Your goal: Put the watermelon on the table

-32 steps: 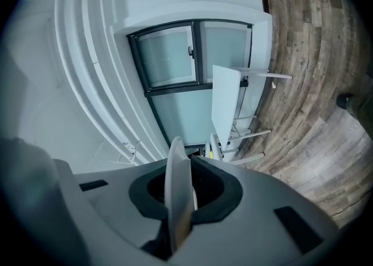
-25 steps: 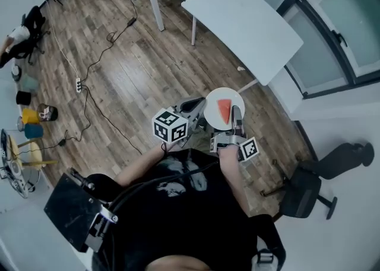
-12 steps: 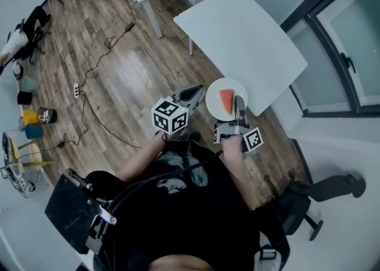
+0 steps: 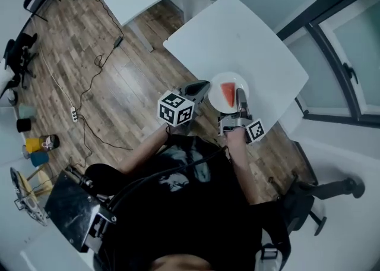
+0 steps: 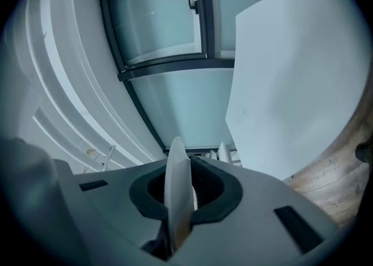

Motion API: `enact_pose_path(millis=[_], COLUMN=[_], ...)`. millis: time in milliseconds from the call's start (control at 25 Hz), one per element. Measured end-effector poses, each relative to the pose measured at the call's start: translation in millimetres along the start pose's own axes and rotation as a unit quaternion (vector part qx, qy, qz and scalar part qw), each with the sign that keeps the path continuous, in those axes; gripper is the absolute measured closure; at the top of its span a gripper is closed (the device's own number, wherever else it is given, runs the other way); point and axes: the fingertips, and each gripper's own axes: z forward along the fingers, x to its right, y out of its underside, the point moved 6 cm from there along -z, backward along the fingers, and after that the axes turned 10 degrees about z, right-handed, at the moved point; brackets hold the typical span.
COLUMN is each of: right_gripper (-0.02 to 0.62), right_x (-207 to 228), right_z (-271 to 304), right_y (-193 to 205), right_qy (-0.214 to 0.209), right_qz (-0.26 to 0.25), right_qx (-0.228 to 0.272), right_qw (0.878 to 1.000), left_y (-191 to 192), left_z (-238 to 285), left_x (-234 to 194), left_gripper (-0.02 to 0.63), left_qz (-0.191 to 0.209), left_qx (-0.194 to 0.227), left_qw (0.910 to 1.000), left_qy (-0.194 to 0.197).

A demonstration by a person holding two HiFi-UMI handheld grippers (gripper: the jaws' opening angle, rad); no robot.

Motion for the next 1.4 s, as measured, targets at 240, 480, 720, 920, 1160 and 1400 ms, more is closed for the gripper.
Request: enact_pose_path(millis=[240,480,720,920,1160,1400], right_gripper=[0.566,0.566,0.566,0.566,0.566,0.566], right_x=[14,56,114,174,228,210], right_z=[104,222,329,400,447,482], right_y=[-33,-104,-152,-190,-214,-232], right_qy=[-0.004,0.029,0.056,0.110,0.155,0.228], right_qz=[-0.044,-0.055,-0.012,0.010,0.012,-0.125], right_qx=[-0.010,0.000,0.027,0.098,0.184,0.171], right_qw=[0.999,0.998,0.998,0.989,0.970,0.950], left_y=[-27,-52,-67,-76,-68,-74], left_z=[74,177,256,280,293,294], left_x=[-73,-151,-221,-247,-307,-332], left_gripper=[0.601,0.601,0.601,0.601,0.601,0.601], left_qz=[0.014,0.001,0.007,-0.029,-0.026,-0.051], left_qx=[-0.016,-0.012,-0.020,-0.011,-0.063,-0.066], left_qw=[0.9995,0.9998,0.9987,0.9986,0.9959,0.9952], left_qy=[0.023,-0.017,-0.046,-0.043,-0.059,-0.051])
